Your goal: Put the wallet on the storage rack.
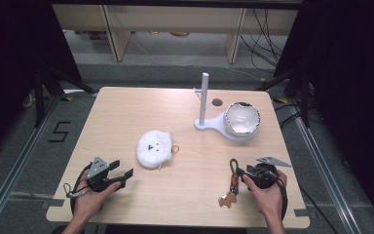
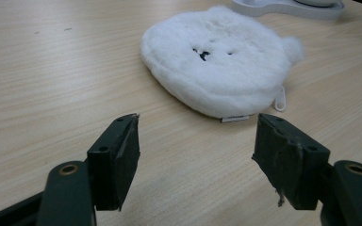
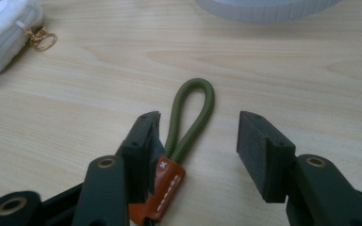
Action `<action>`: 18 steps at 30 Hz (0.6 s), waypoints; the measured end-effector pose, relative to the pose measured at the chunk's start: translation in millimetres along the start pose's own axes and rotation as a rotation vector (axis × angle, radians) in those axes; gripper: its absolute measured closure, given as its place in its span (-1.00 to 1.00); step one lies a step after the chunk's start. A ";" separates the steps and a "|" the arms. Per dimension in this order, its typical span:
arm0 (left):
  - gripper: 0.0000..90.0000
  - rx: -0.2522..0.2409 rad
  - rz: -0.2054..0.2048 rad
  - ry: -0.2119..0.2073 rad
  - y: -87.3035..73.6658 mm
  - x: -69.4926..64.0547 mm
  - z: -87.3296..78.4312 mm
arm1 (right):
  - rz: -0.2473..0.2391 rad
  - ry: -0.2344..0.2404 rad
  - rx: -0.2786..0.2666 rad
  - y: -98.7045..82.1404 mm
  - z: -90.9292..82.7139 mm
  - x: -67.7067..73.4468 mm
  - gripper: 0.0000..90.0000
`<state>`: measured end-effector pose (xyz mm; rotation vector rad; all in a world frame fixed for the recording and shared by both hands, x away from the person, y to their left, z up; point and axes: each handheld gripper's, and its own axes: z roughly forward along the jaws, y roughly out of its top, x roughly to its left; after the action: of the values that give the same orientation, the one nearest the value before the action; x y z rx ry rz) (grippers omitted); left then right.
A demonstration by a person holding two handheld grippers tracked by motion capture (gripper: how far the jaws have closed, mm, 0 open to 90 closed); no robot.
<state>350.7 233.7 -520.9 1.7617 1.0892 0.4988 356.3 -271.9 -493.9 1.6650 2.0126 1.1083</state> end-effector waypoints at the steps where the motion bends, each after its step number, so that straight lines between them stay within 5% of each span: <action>1: -0.31 -0.002 -0.012 -0.005 1.9 0.8 0.6 | 0.000 0.009 -0.002 1.3 0.9 -0.9 0.12; 7: -0.31 -0.001 -0.046 -0.022 16.0 5.2 3.4 | 0.010 -0.033 0.069 10.8 -3.0 -3.3 0.12; 9: -0.31 0.041 -0.057 -0.035 27.3 7.7 7.7 | 0.029 -0.030 0.083 13.4 -2.6 -4.4 0.12; 18: -0.31 0.128 -0.021 -0.087 59.3 12.7 31.3 | 0.036 -0.041 0.131 19.7 -6.9 -3.4 0.10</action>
<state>406.6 220.5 -484.2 1.8641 1.0974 0.3424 366.5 -277.0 -476.0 1.7784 2.0772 0.9640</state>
